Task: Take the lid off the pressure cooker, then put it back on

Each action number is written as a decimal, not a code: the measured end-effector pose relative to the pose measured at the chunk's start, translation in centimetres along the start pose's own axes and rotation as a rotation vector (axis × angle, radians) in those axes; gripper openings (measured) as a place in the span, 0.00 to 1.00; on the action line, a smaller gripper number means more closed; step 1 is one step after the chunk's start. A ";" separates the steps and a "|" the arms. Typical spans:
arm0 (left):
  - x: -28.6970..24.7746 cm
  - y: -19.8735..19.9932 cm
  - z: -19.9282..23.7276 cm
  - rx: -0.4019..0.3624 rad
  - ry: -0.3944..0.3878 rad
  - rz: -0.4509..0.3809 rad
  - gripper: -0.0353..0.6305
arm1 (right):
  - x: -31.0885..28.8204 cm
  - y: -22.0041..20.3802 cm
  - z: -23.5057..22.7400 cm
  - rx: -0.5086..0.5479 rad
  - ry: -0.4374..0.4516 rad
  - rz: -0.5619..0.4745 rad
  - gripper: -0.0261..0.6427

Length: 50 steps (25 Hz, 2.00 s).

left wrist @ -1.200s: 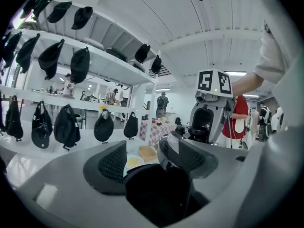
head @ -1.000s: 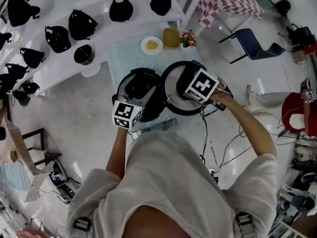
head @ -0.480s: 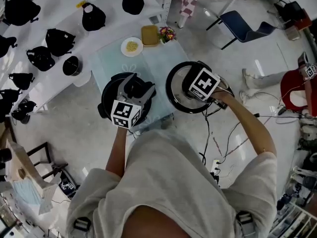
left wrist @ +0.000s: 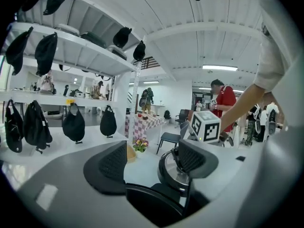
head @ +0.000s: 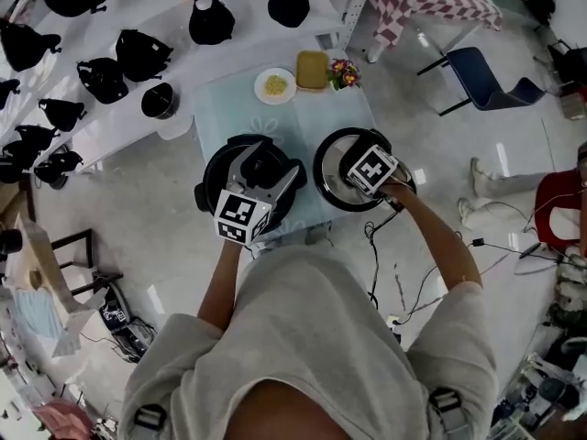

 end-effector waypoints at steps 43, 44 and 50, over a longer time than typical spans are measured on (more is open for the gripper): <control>2.7 0.3 3.5 0.048 0.213 -0.003 0.54 | -1.9 -0.3 -1.1 -0.261 0.002 -0.690 0.50; 2.8 0.4 3.5 0.045 0.211 -0.004 0.54 | -0.4 -0.4 -0.5 -0.272 -0.004 -0.750 0.50; 3.4 1.1 2.9 -0.002 0.196 -0.013 0.54 | 9.5 -1.0 3.5 -0.280 -0.083 -1.103 0.50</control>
Point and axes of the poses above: the fingertips, and each gripper's own axes: x backward along the fingers, z to its left, y out of its top, the point moved 9 cm from there along x, backward along the fingers, and after that the axes turned 2 degrees about -x, right-handed, at the moved point
